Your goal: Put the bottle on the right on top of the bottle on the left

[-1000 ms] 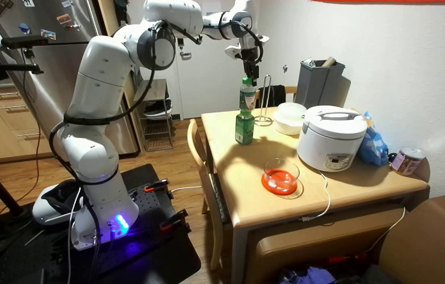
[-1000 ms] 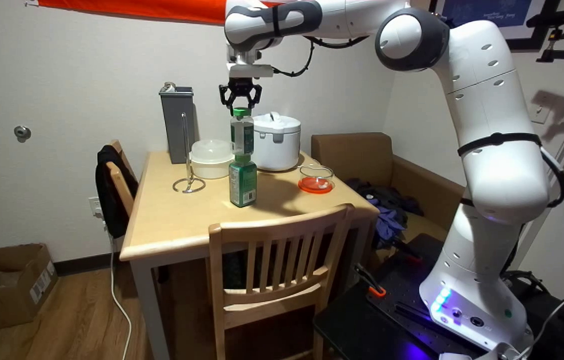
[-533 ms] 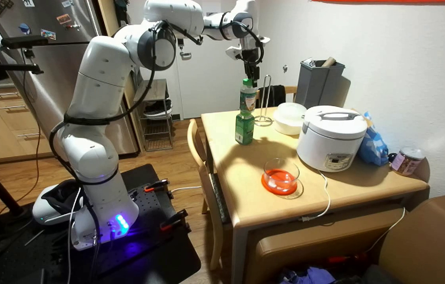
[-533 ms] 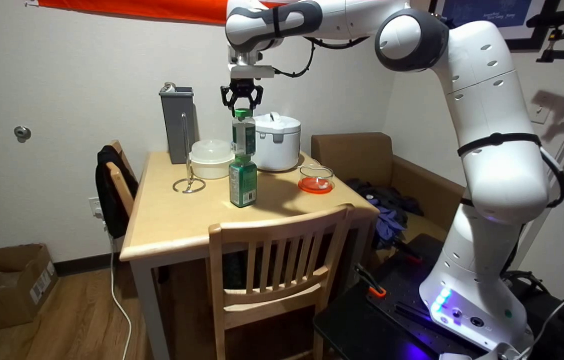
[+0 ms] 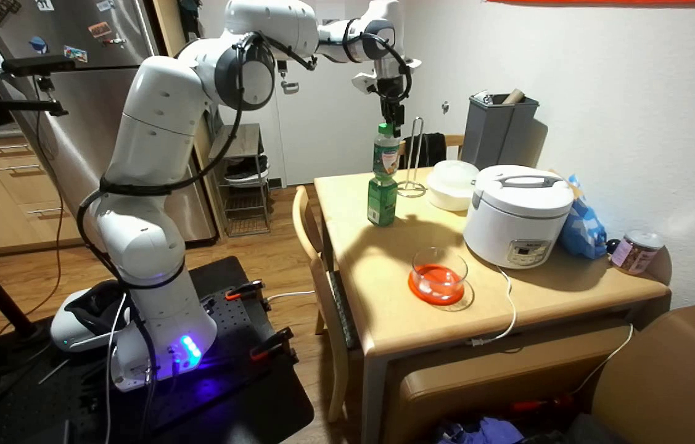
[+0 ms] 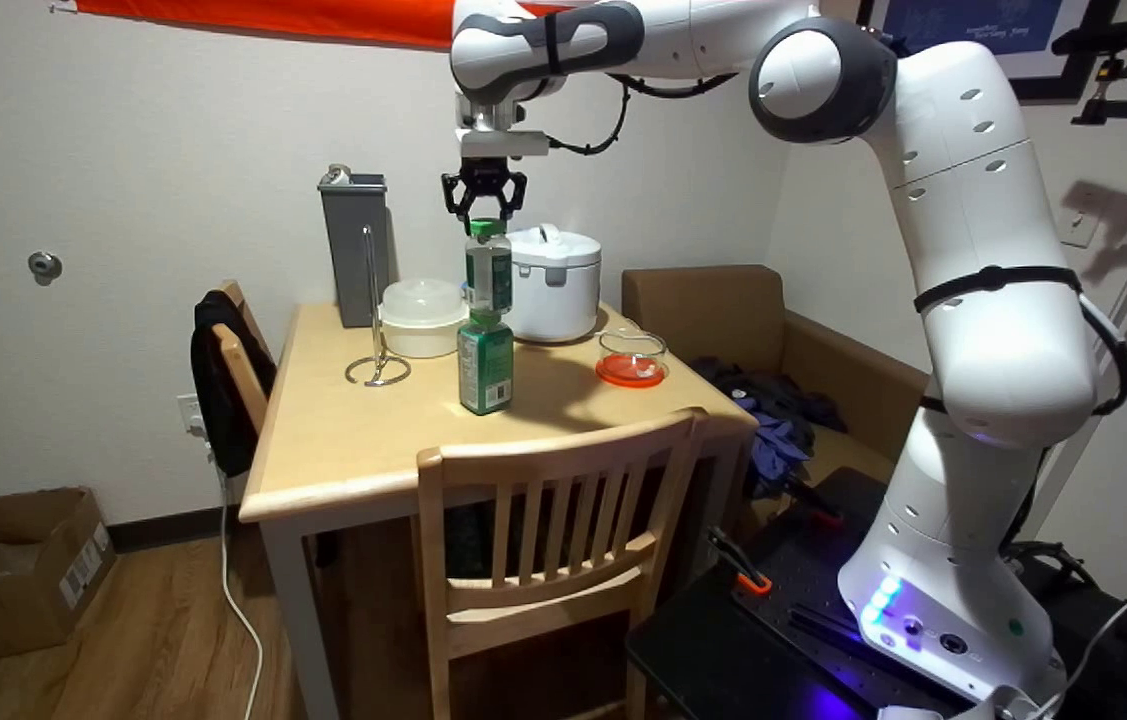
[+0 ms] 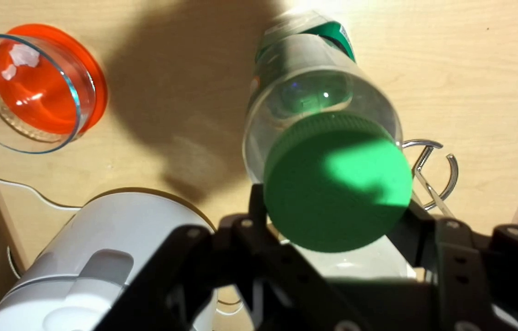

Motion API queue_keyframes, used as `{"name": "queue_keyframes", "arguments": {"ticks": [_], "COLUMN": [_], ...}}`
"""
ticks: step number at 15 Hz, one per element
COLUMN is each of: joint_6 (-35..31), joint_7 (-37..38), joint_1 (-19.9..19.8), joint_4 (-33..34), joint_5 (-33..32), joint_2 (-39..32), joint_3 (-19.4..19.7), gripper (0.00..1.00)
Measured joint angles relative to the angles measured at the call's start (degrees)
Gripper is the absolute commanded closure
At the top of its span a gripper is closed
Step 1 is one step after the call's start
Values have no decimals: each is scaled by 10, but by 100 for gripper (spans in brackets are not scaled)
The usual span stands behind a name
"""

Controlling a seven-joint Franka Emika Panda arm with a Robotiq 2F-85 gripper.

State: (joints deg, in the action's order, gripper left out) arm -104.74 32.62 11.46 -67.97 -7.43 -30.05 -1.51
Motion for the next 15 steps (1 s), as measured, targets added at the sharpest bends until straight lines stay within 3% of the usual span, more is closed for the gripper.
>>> {"name": "queue_keyframes", "arguments": {"ticks": [15], "joint_6": [0], "joint_7": [0], "joint_1": [0], "joint_4": [0], "joint_5": [6], "joint_2": [0], "joint_3": [-4], "gripper": [62]}}
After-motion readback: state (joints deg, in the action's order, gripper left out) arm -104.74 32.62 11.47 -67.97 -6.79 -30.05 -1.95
